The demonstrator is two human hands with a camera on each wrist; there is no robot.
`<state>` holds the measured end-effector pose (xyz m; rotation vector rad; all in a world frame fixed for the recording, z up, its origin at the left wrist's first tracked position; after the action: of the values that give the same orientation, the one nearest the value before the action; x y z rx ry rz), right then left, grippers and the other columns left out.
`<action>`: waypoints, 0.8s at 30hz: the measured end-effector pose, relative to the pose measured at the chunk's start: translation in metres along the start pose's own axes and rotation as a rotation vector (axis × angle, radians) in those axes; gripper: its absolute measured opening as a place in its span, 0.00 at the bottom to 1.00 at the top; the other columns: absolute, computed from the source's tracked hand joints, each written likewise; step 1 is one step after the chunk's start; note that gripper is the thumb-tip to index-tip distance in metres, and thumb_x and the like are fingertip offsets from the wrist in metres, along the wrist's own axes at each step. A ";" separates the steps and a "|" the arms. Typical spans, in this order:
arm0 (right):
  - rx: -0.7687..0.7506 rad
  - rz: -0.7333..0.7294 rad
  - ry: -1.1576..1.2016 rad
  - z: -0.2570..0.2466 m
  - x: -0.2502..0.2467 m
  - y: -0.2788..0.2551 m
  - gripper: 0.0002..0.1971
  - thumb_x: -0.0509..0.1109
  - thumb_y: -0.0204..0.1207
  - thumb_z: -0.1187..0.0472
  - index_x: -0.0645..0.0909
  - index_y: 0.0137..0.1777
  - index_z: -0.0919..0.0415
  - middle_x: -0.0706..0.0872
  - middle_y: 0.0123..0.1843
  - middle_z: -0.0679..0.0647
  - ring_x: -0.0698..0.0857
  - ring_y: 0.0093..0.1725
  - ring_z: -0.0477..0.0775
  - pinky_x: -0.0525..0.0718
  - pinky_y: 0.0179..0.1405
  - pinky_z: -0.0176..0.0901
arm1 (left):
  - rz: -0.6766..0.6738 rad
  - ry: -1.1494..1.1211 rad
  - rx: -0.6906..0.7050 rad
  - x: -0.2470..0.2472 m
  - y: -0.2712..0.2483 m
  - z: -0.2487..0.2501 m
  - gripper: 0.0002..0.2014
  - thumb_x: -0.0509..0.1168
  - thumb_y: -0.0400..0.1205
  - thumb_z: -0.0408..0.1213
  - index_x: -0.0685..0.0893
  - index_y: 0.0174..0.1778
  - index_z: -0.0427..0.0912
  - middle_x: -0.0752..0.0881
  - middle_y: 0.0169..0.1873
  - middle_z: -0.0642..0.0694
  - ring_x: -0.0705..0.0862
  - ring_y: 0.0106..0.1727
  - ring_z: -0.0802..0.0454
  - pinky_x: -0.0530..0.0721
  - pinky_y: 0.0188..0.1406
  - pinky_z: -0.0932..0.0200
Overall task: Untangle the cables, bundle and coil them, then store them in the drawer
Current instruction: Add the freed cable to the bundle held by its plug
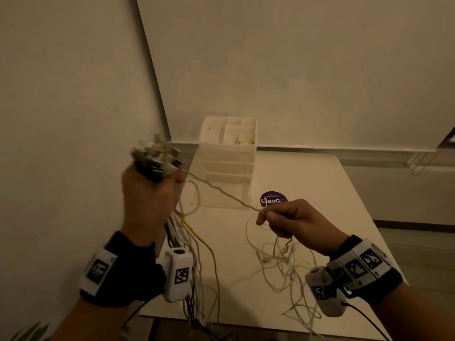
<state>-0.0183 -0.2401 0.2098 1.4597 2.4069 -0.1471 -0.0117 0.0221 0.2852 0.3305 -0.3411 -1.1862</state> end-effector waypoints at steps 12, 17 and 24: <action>0.214 0.116 -0.495 0.057 -0.026 0.020 0.12 0.64 0.82 0.56 0.87 0.40 0.51 0.83 0.25 0.43 0.77 0.25 0.41 0.76 0.32 0.41 | -0.026 0.884 0.074 -0.034 -0.006 0.006 0.08 0.71 0.75 0.38 0.82 0.47 0.41 0.86 0.43 0.40 0.83 0.45 0.38 0.72 0.42 0.56; 0.112 0.035 -0.338 -0.001 -0.012 0.024 0.12 0.65 0.81 0.51 0.88 0.40 0.48 0.78 0.29 0.67 0.71 0.27 0.60 0.76 0.32 0.53 | -0.171 0.658 0.124 -0.009 -0.014 0.009 0.15 0.72 0.74 0.25 0.86 0.55 0.41 0.88 0.47 0.55 0.87 0.50 0.54 0.81 0.48 0.72; 0.035 -0.004 -0.042 -0.057 0.001 0.038 0.13 0.64 0.83 0.57 0.88 0.43 0.59 0.70 0.22 0.42 0.66 0.23 0.43 0.69 0.27 0.41 | -0.448 0.455 0.012 0.060 -0.047 -0.012 0.11 0.74 0.75 0.31 0.87 0.48 0.51 0.89 0.39 0.61 0.86 0.44 0.68 0.79 0.41 0.76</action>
<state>0.0022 -0.2067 0.2661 1.4520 2.3856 -0.2196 -0.0257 -0.0494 0.2599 0.6978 0.1330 -1.5001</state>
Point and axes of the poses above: each hand's wrist, its own y-axis towards the middle knuckle, its own x-axis out of the palm, z = x × y, the point moved 6 cm from there along y, towards the middle knuckle
